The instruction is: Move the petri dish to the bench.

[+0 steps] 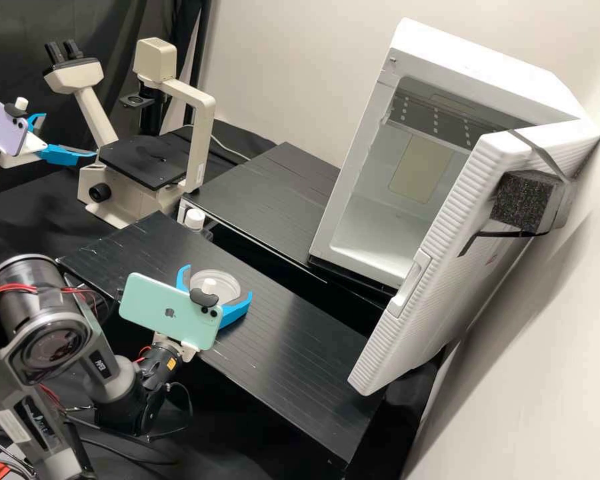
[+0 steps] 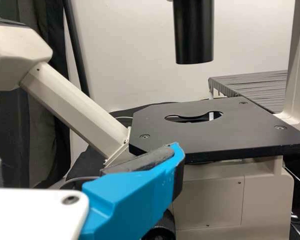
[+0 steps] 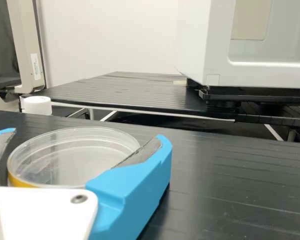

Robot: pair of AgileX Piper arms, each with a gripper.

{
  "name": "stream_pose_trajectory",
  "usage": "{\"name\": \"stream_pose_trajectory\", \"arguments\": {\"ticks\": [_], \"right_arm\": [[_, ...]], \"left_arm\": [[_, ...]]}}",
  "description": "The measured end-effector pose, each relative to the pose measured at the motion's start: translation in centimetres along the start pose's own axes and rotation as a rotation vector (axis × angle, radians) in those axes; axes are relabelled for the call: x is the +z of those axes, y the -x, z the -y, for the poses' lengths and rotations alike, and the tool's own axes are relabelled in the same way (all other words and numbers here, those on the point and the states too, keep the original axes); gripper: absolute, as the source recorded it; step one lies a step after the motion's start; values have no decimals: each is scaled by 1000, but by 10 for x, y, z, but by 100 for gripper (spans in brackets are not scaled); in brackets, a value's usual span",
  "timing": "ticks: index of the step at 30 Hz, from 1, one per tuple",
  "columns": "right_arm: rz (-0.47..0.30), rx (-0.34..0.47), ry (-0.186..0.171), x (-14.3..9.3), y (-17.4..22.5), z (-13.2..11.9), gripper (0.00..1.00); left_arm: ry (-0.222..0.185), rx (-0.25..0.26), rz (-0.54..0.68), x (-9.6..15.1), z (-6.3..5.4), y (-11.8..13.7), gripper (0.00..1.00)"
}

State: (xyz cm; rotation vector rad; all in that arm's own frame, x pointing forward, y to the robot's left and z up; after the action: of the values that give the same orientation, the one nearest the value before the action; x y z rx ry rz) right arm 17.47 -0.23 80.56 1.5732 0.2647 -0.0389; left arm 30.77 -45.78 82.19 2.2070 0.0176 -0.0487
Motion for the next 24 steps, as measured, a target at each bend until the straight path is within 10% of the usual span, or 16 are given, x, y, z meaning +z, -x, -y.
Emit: {"name": "stream_pose_trajectory", "arguments": {"ticks": [24], "right_arm": [[35, 58, -7, 7, 4, -8, 0]], "left_arm": [[0, 0, 0, 0, 0, 0, 100]]}}
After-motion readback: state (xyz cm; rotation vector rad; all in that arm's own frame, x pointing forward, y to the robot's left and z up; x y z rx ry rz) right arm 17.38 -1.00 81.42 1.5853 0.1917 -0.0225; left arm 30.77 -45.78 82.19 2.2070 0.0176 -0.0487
